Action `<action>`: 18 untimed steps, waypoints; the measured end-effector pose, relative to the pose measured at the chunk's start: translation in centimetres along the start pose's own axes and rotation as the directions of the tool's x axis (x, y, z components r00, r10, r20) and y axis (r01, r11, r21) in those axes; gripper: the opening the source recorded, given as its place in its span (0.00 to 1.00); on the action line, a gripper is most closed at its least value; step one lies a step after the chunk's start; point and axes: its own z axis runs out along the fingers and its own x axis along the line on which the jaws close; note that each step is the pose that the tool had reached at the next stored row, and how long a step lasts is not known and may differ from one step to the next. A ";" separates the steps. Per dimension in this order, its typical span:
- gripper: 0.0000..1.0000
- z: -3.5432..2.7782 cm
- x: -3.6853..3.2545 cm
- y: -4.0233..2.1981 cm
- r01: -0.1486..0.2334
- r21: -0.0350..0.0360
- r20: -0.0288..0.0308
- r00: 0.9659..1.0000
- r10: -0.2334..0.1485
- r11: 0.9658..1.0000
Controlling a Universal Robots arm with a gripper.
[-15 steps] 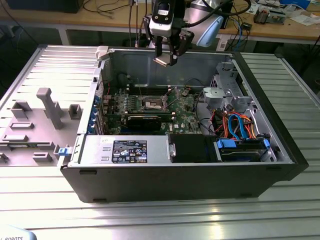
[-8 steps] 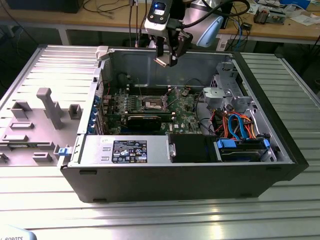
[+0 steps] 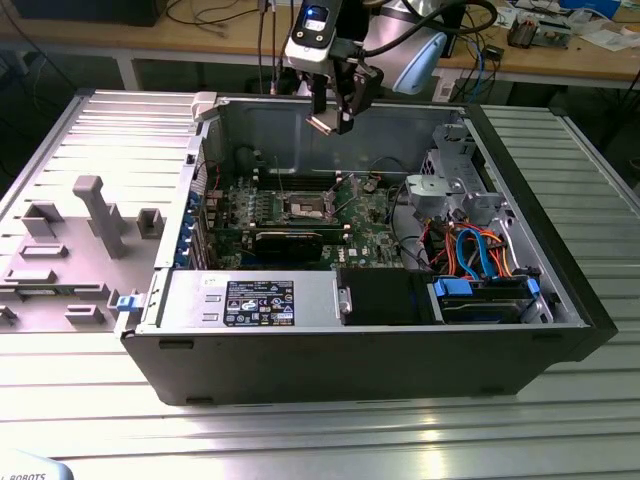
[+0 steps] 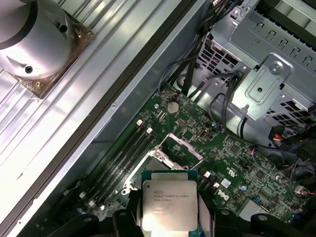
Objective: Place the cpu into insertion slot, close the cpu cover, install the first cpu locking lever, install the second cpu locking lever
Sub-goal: 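Place the cpu into insertion slot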
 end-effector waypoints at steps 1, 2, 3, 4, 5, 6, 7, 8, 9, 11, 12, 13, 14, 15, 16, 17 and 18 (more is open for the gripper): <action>0.54 0.02 0.00 -0.01 -0.007 0.000 0.001 1.000 0.007 1.000; 0.54 0.04 0.00 -0.01 -0.011 0.000 0.001 1.000 0.011 1.000; 0.54 0.06 0.01 -0.02 -0.015 0.000 0.001 1.000 0.015 1.000; 0.54 0.07 0.01 -0.02 -0.018 0.000 0.002 1.000 0.018 1.000; 0.54 0.09 0.01 -0.02 -0.022 0.000 0.002 1.000 0.022 1.000; 0.54 0.11 0.01 -0.02 -0.025 0.000 0.002 1.000 0.025 1.000; 0.54 0.12 0.01 -0.02 -0.027 -0.001 0.002 1.000 0.027 1.000; 0.54 0.14 0.01 -0.03 -0.031 -0.001 0.003 1.000 0.031 1.000; 0.54 0.16 0.01 -0.03 -0.036 -0.001 0.003 0.999 0.036 0.999; 0.54 0.19 0.01 -0.03 -0.042 -0.001 0.004 0.999 0.042 0.999; 0.54 0.21 0.00 -0.03 -0.046 -0.001 0.004 0.999 0.046 0.999; 0.54 0.22 0.01 -0.03 -0.048 -0.001 0.004 0.999 0.048 0.999; 0.54 0.23 0.01 -0.03 -0.051 -0.001 0.005 0.999 0.051 0.999; 0.54 0.25 0.01 -0.04 -0.055 -0.001 0.005 0.998 0.055 0.998; 0.54 0.27 0.00 -0.04 -0.058 -0.001 0.005 0.998 0.058 0.998; 0.54 0.29 0.01 -0.04 -0.061 -0.001 0.005 0.998 0.061 0.998; 0.54 0.31 0.03 -0.07 -0.066 -0.001 0.006 0.998 0.066 0.998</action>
